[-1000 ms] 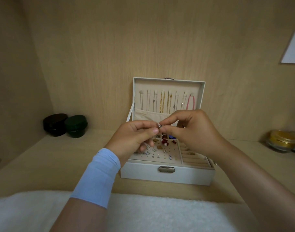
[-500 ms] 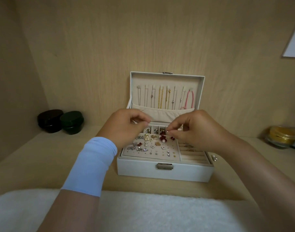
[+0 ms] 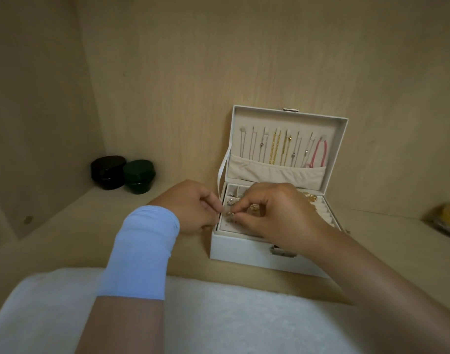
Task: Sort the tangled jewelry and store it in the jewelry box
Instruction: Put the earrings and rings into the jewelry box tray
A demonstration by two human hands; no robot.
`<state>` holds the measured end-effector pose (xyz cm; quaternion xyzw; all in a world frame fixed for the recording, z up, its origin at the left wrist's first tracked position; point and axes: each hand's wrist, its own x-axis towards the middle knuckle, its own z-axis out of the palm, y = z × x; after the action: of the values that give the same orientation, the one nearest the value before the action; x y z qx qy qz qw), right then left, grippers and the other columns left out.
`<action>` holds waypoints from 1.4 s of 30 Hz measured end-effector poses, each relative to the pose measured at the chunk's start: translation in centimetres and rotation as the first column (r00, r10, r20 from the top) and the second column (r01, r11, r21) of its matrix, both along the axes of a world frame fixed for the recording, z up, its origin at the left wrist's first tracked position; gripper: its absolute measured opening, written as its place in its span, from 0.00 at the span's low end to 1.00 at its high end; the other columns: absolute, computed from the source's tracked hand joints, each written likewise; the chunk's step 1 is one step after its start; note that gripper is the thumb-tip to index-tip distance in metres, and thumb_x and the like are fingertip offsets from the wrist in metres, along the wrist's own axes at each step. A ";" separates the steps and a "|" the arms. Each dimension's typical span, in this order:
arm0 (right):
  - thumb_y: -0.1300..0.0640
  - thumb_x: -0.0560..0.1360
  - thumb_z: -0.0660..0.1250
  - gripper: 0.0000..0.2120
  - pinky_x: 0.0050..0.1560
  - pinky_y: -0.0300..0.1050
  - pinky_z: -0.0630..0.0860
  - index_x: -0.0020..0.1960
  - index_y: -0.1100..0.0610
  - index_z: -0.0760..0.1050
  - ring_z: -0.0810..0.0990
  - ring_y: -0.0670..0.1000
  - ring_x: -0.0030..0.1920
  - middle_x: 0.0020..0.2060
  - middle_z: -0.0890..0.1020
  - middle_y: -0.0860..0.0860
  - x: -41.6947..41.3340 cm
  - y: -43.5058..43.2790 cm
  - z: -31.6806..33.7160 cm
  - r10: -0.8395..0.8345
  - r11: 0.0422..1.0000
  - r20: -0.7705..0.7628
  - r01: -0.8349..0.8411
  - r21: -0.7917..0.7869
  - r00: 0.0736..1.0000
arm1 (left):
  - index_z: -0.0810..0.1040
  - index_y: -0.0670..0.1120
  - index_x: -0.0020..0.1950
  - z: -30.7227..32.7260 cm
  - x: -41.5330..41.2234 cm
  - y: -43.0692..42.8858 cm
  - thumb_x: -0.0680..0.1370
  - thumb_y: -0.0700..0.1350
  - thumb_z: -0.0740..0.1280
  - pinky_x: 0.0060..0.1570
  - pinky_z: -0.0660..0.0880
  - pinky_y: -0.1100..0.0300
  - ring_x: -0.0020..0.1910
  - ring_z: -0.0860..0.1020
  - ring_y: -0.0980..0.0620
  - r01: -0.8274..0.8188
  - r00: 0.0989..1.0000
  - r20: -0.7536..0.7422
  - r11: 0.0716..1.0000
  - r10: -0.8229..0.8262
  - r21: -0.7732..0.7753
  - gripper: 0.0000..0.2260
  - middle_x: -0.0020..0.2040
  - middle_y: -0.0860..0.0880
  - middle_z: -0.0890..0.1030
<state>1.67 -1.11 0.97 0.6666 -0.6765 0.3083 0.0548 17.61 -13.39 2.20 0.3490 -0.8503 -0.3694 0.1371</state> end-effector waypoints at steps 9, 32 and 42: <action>0.50 0.72 0.75 0.02 0.39 0.47 0.78 0.43 0.44 0.84 0.79 0.41 0.40 0.40 0.81 0.40 1.5 -0.9 -1.0 -0.009 1.000 -0.150 0.007 -0.013 0.989 | 0.83 0.50 0.43 -0.6 0.2 -0.8 0.74 0.39 0.71 0.47 0.79 0.57 0.28 0.77 0.54 0.035 0.999 -0.008 0.994 -0.035 0.103 0.06 0.35 0.47 0.84; 0.55 0.79 0.68 0.07 0.33 0.31 0.69 0.47 0.46 0.84 0.73 0.41 0.27 0.33 0.81 0.34 -6.1 4.2 4.3 -0.122 0.988 0.260 0.092 0.122 0.958 | 0.84 0.55 0.45 0.6 -1.1 1.2 0.77 0.47 0.70 0.39 0.70 0.74 0.43 0.79 0.63 0.025 0.989 -0.141 0.986 -0.048 -0.162 0.04 0.41 0.60 0.82; 0.58 0.78 0.70 0.08 0.42 0.23 0.67 0.54 0.49 0.84 0.79 0.40 0.49 0.50 0.84 0.44 -18.4 9.9 0.5 -0.409 0.842 0.006 0.375 0.388 0.913 | 0.84 0.55 0.47 2.6 -12.0 8.5 0.77 0.46 0.69 0.39 0.69 0.76 0.37 0.76 0.66 0.235 0.940 -0.180 0.932 -0.290 -0.274 0.05 0.40 0.61 0.81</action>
<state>-16.76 8.74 1.49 0.4977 -0.8466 0.1836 -0.0429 5.57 -4.88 4.77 0.1689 -0.9088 -0.3110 0.2209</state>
